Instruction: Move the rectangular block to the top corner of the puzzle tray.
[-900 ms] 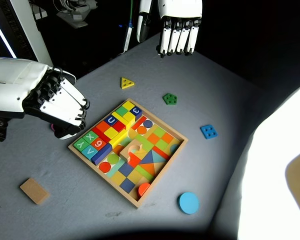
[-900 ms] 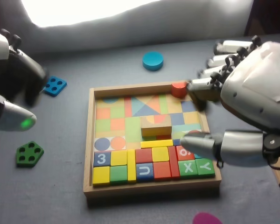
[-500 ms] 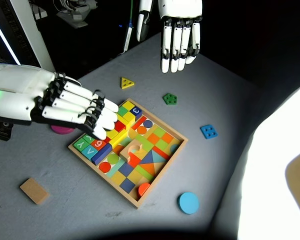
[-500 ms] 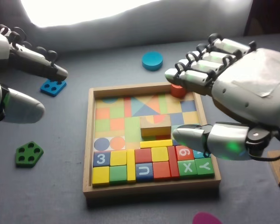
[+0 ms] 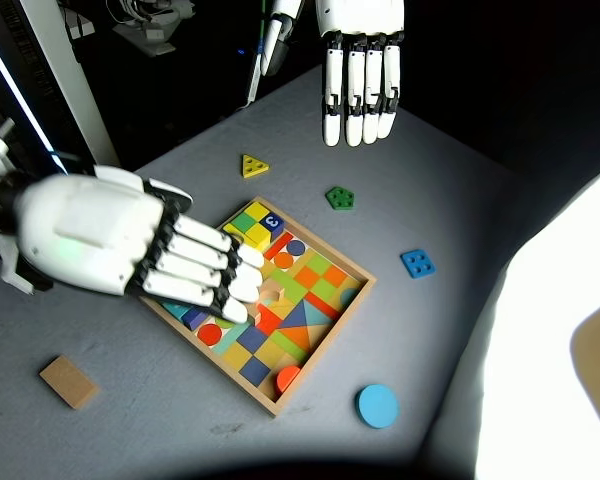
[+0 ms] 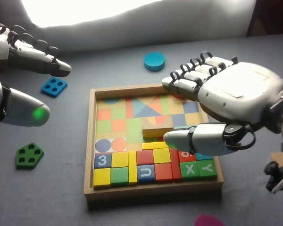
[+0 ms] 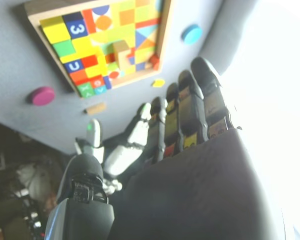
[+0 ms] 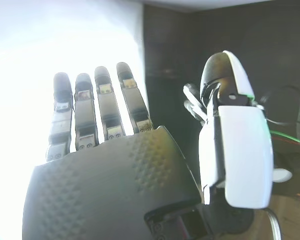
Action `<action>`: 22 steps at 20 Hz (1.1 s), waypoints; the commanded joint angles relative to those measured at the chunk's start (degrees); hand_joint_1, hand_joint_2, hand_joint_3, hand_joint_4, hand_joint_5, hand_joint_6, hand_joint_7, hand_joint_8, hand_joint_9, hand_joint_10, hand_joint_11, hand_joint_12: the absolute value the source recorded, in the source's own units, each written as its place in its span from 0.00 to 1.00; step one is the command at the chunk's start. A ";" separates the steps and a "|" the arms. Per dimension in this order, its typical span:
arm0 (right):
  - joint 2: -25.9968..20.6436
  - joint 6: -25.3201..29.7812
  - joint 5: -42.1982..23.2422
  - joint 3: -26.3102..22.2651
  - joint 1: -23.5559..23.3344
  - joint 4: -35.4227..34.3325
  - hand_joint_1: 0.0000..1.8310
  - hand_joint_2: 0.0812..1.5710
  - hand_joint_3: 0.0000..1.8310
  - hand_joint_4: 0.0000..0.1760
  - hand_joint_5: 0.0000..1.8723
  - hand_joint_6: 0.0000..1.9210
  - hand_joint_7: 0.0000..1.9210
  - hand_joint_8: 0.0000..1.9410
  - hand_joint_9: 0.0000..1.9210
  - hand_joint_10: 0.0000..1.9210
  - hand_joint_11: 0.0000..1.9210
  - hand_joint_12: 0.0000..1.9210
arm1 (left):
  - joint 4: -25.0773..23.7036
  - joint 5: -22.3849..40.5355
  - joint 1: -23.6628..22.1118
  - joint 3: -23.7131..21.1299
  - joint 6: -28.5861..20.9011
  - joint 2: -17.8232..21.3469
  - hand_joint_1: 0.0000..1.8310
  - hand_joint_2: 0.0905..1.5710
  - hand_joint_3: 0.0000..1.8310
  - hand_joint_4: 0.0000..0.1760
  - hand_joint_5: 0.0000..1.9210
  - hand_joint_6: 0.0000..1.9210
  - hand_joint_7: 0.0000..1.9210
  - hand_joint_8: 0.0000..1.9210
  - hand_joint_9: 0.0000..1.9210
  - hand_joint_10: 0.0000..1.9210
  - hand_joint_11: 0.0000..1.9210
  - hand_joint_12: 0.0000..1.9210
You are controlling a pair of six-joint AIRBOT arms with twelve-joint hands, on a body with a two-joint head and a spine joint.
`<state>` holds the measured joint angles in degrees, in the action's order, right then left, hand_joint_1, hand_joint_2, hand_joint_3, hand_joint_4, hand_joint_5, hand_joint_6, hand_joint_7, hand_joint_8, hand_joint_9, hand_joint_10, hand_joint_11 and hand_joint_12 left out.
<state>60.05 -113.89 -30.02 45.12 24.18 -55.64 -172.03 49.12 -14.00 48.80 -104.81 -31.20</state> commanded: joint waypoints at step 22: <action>11.13 -5.99 -6.20 8.08 -0.81 -4.71 0.00 0.71 0.00 0.00 0.45 0.00 0.14 0.00 0.02 0.00 0.00 0.00 | -0.55 -4.91 -0.17 -0.15 0.04 0.20 0.00 0.75 0.00 0.28 0.09 0.00 0.08 0.00 0.08 0.00 0.00 0.28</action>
<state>71.44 -120.11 -32.86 53.04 23.88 -62.87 -172.03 49.15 -13.76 48.80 -104.81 -31.20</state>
